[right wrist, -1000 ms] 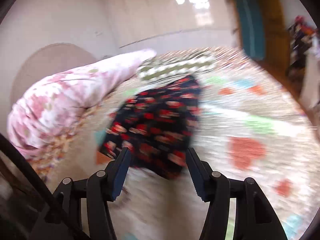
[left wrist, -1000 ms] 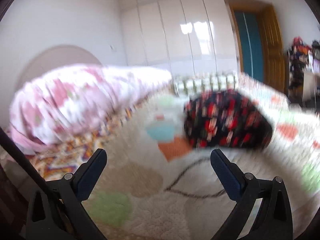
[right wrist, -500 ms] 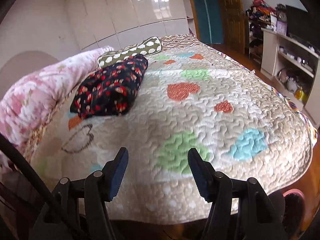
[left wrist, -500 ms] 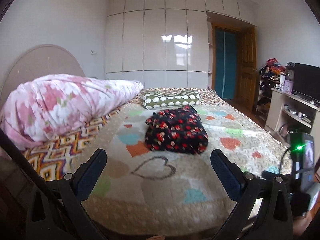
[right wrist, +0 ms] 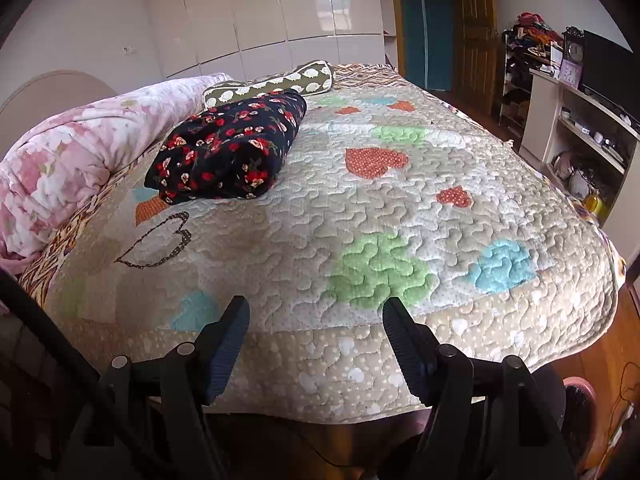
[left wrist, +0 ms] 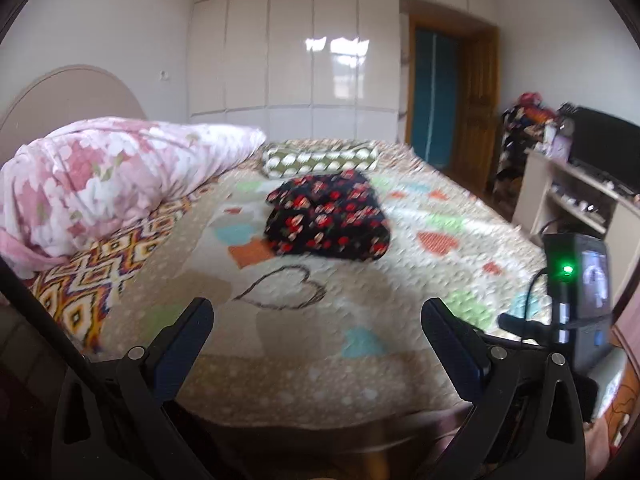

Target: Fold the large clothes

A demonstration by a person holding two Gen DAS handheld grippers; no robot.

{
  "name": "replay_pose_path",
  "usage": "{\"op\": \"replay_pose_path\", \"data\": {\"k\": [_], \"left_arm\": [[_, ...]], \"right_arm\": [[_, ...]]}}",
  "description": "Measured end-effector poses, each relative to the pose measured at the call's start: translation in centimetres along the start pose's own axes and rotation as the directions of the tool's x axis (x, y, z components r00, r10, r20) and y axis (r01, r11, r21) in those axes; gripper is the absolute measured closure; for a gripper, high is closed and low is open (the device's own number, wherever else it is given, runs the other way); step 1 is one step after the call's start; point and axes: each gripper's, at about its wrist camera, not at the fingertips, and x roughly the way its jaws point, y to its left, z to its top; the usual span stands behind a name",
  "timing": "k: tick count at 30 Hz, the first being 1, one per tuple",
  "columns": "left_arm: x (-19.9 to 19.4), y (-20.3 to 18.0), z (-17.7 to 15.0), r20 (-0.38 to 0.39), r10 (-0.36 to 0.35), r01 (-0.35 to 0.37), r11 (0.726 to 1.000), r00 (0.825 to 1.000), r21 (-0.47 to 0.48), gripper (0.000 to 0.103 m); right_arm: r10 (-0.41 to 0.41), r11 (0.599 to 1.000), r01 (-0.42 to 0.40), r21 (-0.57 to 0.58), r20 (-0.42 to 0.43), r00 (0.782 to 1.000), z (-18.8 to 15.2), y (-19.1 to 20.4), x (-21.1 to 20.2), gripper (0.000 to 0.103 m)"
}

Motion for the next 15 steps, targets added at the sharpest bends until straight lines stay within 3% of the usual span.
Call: {"op": "replay_pose_path", "data": {"k": [4, 15], "left_arm": [[1.4, 0.4, -0.3, -0.067, 0.043, -0.044, 0.999, 0.997, -0.010, 0.000], [3.0, 1.5, -0.9, -0.149, 0.094, -0.099, 0.995, 0.984, -0.026, 0.000]], "right_arm": [[-0.010, 1.000, 0.010, -0.015, -0.027, 1.000, -0.5, 0.3, 0.6, 0.029], [-0.015, 0.998, 0.012, -0.062, -0.056, 0.998, -1.2, 1.7, 1.2, 0.026]]}}
